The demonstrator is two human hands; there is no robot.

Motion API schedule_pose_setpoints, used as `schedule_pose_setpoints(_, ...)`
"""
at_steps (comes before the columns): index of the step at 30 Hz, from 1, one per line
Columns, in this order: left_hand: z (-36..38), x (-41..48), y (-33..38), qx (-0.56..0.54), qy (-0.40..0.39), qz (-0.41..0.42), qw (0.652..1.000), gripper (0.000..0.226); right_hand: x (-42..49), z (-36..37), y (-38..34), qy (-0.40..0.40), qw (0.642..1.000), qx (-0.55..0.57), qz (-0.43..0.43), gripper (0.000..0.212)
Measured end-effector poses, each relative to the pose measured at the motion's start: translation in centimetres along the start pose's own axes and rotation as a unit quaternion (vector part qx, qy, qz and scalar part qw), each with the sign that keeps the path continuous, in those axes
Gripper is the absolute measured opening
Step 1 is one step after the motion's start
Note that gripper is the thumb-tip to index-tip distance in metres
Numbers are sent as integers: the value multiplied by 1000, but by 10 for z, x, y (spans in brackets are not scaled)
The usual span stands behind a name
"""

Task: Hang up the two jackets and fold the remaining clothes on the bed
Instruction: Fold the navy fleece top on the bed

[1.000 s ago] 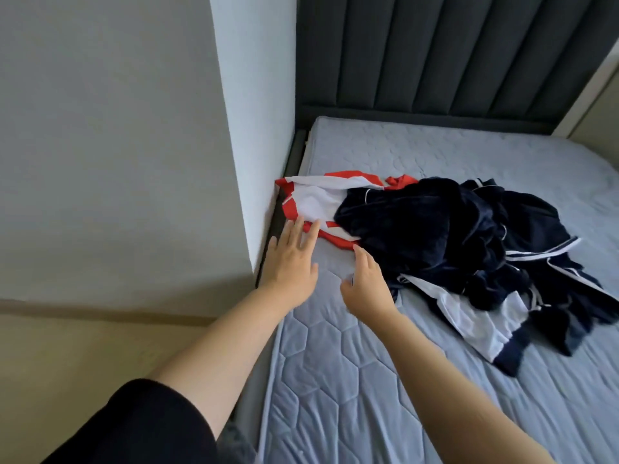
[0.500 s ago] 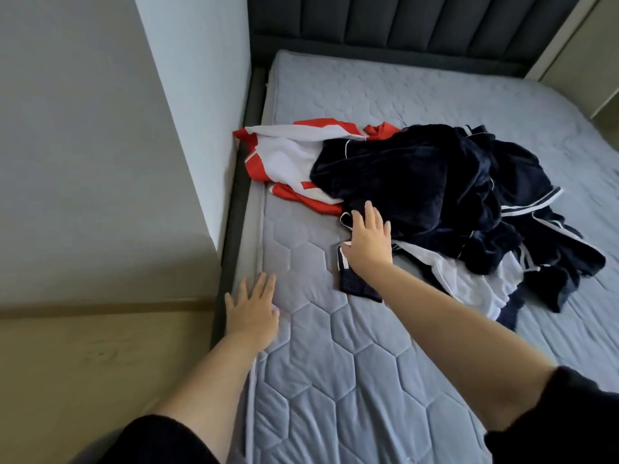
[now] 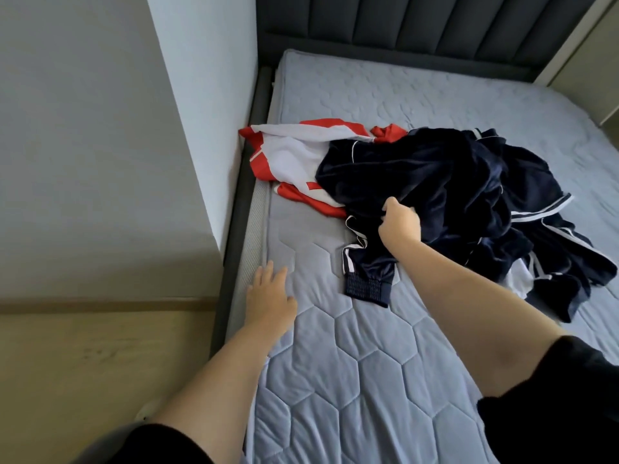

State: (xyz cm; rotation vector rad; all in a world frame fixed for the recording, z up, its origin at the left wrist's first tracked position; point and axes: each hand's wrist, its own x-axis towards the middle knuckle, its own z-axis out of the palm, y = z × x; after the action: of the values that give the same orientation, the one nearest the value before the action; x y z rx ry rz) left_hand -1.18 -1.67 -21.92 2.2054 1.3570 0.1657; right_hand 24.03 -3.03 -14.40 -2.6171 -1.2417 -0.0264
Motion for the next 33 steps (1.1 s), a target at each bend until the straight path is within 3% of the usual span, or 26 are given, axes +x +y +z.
schedule_pose_setpoints(2, -10, 2, 4, -157, 64, -19, 985, 51, -13, -13, -20, -47, 990, 135, 0, 18)
schedule_pose_setpoints(4, -23, 4, 7, -317, 90, -82, 941, 42, -34, -30, -44, -120, 970, 183, -102, 12)
schedule_pose_setpoints(6, -34, 6, 7, -491, 65, -139, 857, 34, -62, -46, -62, -216, 931, 209, -209, 24)
schedule_pose_setpoints(8, -46, 4, 6, -642, 25, -193, 742, 32, -90, -49, -69, -301, 891, 229, -252, 27)
schedule_pose_setpoints(9, -50, 2, 3, -660, 18, -210, 722, 38, -103, -47, -69, -295, 885, 255, -254, 25)
schedule_pose_setpoints(10, -53, -1, -1, -638, 10, -218, 739, 45, -113, -43, -67, -228, 898, 285, -246, 20)
schedule_pose_setpoints(12, -55, -3, -9, -566, 20, -224, 793, 51, -119, -34, -61, -11, 937, 279, -208, 8)
schedule_pose_setpoints(13, -57, -4, -10, -551, 22, -221, 805, 50, -117, -28, -57, 46, 952, 241, -181, 23)
schedule_pose_setpoints(15, -62, -11, -7, -556, 18, -213, 803, 51, -115, -14, -47, -25, 984, 148, -95, 60)
schedule_pose_setpoints(17, -65, -17, -1, -555, 33, -200, 807, 50, -122, 1, -40, -147, 982, 115, -23, 77)
schedule_pose_setpoints(19, -66, -23, 1, -536, 64, -192, 820, 50, -128, 10, -35, -183, 967, 175, 5, 67)
schedule_pose_setpoints(22, -67, -31, -4, -448, 99, -164, 873, 67, -128, -1, -39, -181, 951, 250, -6, 24)
schedule_pose_setpoints(25, -71, -39, -5, -317, 136, -114, 932, 75, -135, -21, -51, -259, 910, 320, -55, 20)
schedule_pose_setpoints(29, -76, -47, -1, -386, 106, -63, 914, 56, -155, -51, -66, -365, 835, 391, -129, 20)
schedule_pose_setpoints(33, -83, -56, 2, -434, 33, -4, 900, 43, -165, -69, -72, -407, 822, 350, -189, 7)
